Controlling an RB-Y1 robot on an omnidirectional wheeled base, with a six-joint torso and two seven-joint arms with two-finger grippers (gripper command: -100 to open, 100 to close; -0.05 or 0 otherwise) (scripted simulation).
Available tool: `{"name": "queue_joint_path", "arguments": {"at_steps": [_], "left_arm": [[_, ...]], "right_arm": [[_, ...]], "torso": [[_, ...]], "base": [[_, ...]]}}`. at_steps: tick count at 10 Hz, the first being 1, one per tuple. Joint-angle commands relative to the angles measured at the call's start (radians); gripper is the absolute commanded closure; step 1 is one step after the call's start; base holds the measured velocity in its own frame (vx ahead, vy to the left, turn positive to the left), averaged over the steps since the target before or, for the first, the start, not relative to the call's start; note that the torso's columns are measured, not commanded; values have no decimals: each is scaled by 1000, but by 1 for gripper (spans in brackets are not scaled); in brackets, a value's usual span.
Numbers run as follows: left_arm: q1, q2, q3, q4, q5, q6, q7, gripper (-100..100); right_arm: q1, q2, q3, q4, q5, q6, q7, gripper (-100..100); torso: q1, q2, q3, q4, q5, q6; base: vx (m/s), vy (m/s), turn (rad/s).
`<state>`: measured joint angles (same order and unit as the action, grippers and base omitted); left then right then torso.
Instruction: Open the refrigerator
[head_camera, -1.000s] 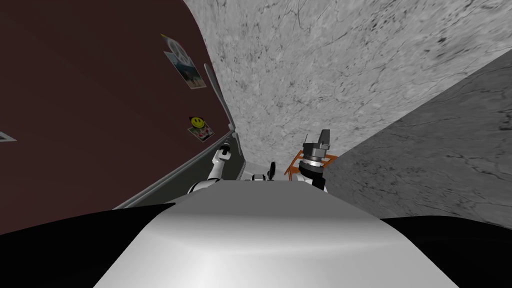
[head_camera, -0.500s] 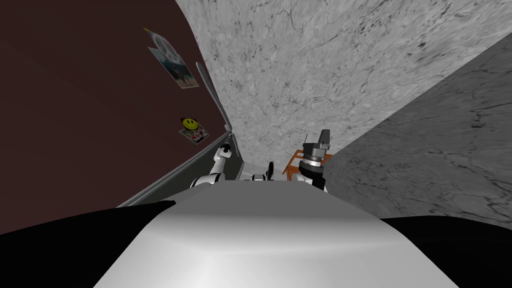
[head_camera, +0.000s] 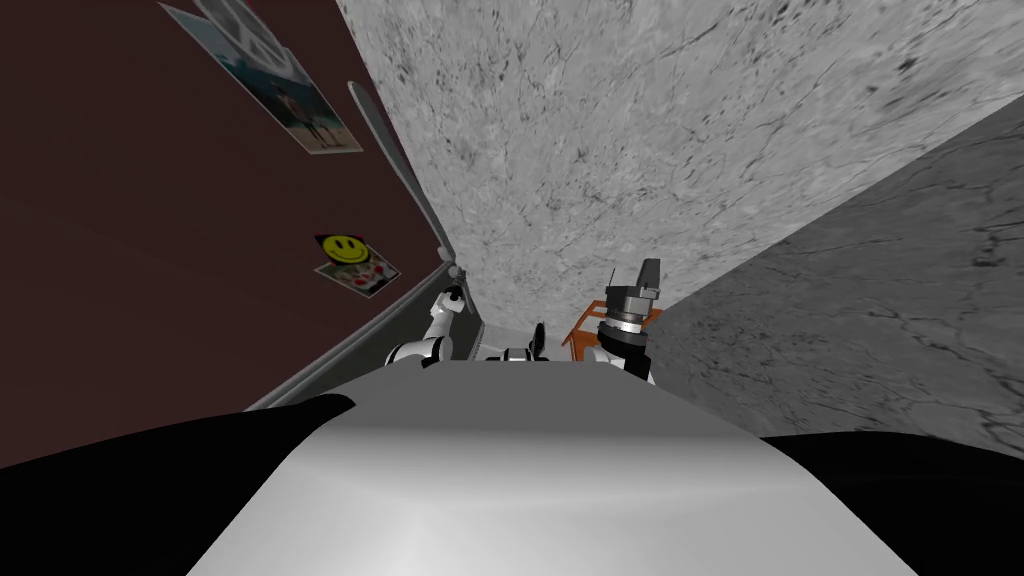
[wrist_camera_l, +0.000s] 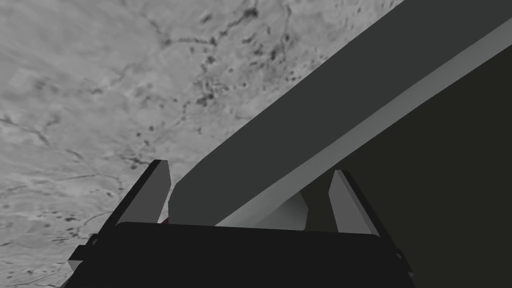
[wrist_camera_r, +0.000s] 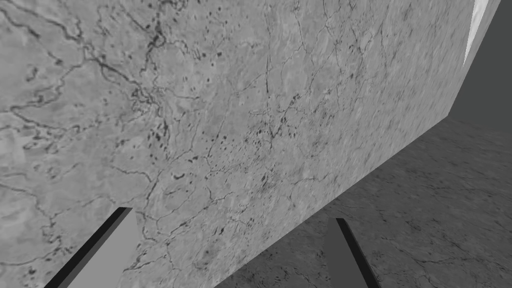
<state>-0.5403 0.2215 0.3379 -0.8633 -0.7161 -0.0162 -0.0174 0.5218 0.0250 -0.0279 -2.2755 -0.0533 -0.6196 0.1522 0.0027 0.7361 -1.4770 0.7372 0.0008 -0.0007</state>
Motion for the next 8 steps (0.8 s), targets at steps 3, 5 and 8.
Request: {"name": "queue_joint_path", "arguments": {"at_steps": [3,5,8], "left_arm": [[-14,28,-51,36,44,-24,3,100],[-28,55,-102,69,86,-53,6,100],[-42,82,-146,103,132,-81,10,100]], "right_arm": [[0,0,0,0,0,0,0,0],[0,0,0,0,0,0,0,0],[0,0,0,0,0,0,0,0]], "torso": [[-3,3,2,3,-1,1],[-5,6,4,2,1,3],[1,1,1,5,0,0]], "base": [[-32,-17,-14],[-140,-101,-54],[-93,-75,-45]]}}
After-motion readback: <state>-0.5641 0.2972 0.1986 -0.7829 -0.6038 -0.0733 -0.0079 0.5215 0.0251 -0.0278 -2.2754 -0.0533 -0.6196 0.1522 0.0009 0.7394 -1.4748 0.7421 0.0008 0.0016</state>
